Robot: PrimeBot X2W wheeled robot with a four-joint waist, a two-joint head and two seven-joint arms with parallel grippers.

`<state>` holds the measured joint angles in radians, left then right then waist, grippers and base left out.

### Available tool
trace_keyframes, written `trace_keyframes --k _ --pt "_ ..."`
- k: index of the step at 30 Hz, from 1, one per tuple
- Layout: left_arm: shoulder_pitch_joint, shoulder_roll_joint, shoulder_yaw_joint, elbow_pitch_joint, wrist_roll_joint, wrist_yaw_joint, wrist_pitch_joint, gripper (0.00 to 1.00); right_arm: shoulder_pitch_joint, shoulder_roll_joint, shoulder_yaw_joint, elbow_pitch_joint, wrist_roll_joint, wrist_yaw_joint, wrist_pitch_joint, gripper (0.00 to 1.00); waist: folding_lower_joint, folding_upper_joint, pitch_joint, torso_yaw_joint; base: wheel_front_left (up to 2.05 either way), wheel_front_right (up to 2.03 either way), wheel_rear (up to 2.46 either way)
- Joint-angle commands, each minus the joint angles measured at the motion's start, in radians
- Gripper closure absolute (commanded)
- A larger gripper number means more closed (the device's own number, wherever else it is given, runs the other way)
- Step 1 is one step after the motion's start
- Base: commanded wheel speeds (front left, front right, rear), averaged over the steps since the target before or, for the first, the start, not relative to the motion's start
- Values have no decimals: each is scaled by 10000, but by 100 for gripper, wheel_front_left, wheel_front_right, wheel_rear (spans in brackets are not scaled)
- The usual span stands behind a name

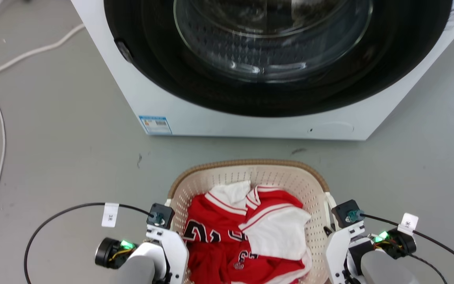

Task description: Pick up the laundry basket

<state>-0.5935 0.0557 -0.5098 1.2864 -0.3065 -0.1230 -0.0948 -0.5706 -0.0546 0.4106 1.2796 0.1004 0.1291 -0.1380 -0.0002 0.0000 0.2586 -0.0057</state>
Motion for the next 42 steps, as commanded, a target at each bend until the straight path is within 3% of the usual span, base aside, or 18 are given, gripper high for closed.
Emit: trace_keyframes --k 1,20,42 --pt "142 -97 -164 -69 -49 -114 45 100 149 78 211 -25 106 28 79 100 2 0 -431 -26 0 0 0" --pt "1230 -99 -1301 -68 -1336 -117 1020 100 1072 63 1281 37 1113 28 1063 100 2 0 -2486 -95 0 0 0" --pt "1514 44 -2177 -50 -2093 -112 1132 100 1540 -87 2467 58 2103 30 1397 100 2 0 -3209 -61 0 0 0"
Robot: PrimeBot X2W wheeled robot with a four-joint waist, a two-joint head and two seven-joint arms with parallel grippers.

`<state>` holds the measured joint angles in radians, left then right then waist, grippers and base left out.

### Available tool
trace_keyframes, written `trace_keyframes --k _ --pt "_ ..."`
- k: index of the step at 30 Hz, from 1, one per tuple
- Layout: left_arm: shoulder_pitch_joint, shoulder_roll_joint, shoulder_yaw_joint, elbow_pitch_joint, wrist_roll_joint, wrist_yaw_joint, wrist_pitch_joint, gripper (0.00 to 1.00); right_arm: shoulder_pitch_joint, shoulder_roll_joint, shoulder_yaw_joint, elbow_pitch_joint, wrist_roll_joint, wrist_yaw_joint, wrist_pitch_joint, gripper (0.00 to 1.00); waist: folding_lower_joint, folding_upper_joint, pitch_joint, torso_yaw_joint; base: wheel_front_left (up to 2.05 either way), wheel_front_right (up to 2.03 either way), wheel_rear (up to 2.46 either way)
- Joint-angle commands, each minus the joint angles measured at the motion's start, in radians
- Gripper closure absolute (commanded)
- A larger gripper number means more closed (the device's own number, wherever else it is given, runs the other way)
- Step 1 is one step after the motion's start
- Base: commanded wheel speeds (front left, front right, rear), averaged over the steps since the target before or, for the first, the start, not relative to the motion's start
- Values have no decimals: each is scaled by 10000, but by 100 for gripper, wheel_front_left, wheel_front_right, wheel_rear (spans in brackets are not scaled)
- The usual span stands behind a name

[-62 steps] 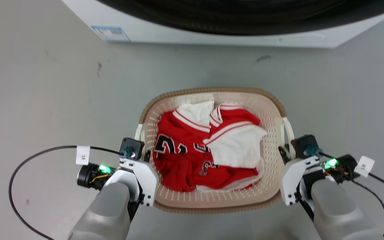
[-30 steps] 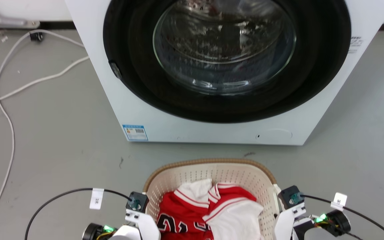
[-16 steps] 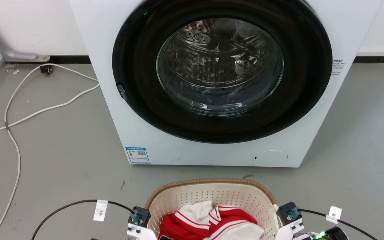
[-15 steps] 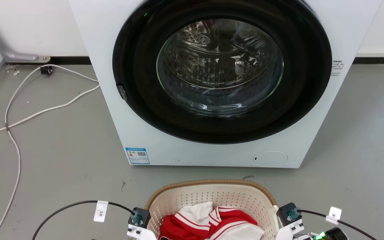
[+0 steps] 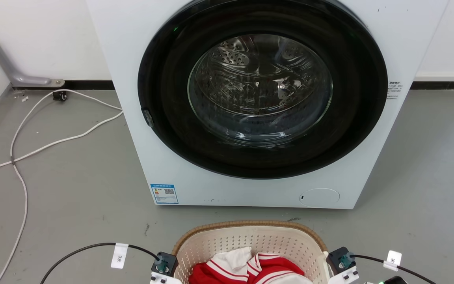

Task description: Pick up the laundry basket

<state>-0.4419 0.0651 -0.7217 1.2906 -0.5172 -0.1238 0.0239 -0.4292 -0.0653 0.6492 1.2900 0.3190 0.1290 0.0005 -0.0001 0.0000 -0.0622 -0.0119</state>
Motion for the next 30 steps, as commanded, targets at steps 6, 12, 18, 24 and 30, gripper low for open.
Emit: trace_keyframes --k 6,12,18,24,30 --pt "71 -28 -238 -85 -183 -103 -50 100 154 -28 348 -44 193 32 59 100 1 0 -111 -21 0 0 0" --pt "127 -3 -412 -80 -359 -100 -54 100 224 -93 584 -41 430 32 96 100 1 0 -180 -40 0 0 0" --pt "134 39 -584 -76 -562 -99 -63 100 247 -117 787 -40 650 32 105 100 1 0 -217 -59 0 0 0" --pt "136 82 -734 -70 -699 -97 -75 100 202 -130 964 -37 890 32 97 100 1 0 -218 -53 0 0 0" --pt "75 117 -886 -67 -818 -97 -120 100 88 -143 1105 -36 1035 32 73 100 1 0 -179 -39 0 0 0"
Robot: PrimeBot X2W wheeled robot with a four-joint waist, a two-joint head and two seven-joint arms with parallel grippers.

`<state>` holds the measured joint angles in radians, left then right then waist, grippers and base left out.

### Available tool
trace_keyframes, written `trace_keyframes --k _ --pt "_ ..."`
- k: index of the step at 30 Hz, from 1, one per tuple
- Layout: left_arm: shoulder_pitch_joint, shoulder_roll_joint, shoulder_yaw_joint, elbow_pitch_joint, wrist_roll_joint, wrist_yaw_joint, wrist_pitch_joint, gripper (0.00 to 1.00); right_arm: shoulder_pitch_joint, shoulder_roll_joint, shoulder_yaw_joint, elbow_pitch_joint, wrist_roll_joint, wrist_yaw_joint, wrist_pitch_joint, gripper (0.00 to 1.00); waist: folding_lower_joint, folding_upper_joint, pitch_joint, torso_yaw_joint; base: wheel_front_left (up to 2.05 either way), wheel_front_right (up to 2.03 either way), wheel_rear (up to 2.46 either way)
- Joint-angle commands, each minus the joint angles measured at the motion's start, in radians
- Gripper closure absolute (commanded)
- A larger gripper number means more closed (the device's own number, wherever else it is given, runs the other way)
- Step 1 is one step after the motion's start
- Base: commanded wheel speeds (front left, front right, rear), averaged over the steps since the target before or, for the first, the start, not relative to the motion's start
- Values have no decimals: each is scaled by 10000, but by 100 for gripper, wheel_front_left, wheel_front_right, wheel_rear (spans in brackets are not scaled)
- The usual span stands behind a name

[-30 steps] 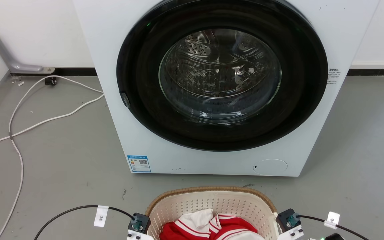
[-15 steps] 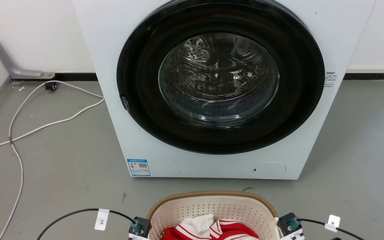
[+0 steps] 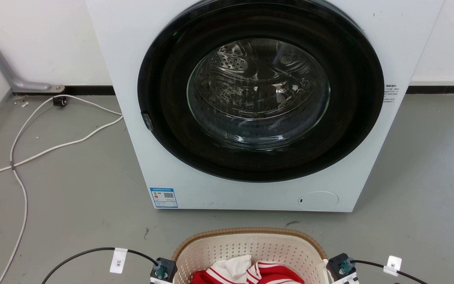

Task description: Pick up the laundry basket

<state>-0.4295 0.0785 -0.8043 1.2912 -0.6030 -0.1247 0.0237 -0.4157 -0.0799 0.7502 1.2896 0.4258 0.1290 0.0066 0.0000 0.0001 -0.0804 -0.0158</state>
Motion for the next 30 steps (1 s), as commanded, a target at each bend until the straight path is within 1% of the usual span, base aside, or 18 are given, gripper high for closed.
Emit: trace_keyframes --k 1,30 --pt "-47 -10 -81 -72 1 -88 -118 100 -46 5 117 -32 -12 32 28 100 0 -1 2 -1 0 0 0" --pt "-80 61 -653 -65 -559 -88 -154 100 -67 -62 679 -30 597 32 86 100 0 -1 -15 -30 0 0 0"
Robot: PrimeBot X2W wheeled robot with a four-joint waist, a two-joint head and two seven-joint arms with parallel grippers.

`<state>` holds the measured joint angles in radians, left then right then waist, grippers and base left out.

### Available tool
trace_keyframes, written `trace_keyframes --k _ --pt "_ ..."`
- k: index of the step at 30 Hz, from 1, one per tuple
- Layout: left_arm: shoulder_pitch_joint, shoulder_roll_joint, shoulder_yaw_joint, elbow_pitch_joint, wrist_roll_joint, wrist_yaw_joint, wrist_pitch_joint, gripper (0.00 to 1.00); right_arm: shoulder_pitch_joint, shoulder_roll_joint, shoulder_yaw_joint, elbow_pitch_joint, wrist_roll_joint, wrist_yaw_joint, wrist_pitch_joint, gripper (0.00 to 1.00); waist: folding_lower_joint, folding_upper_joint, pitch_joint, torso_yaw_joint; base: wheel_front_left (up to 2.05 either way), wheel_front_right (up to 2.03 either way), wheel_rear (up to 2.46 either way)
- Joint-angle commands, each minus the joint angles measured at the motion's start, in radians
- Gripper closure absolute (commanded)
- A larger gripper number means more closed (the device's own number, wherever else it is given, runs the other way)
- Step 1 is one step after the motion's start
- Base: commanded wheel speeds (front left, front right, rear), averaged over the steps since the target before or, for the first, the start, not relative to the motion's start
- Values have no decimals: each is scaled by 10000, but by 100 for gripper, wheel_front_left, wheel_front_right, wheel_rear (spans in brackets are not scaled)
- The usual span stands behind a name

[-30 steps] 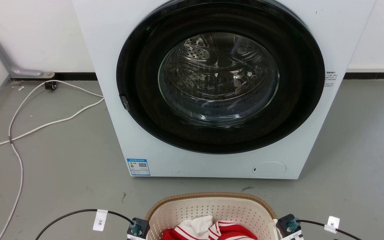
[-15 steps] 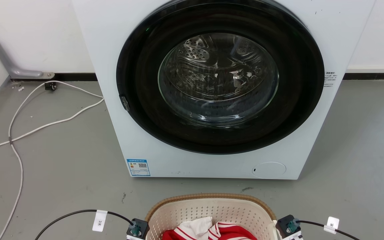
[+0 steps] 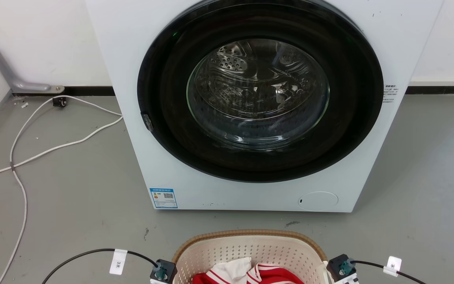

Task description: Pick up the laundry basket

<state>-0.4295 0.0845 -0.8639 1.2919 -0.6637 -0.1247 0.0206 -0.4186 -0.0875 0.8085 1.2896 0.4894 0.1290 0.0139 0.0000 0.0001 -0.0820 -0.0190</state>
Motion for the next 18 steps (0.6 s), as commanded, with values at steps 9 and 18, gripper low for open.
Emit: trace_keyframes --k 9,18 --pt "-84 41 -227 -71 -116 -89 -149 100 -45 25 242 -29 134 32 52 100 0 -1 -9 -2 0 0 0" --pt "-108 58 -371 -72 -284 -89 -161 100 -53 -5 357 -29 248 32 50 100 0 -1 6 -11 0 0 0"
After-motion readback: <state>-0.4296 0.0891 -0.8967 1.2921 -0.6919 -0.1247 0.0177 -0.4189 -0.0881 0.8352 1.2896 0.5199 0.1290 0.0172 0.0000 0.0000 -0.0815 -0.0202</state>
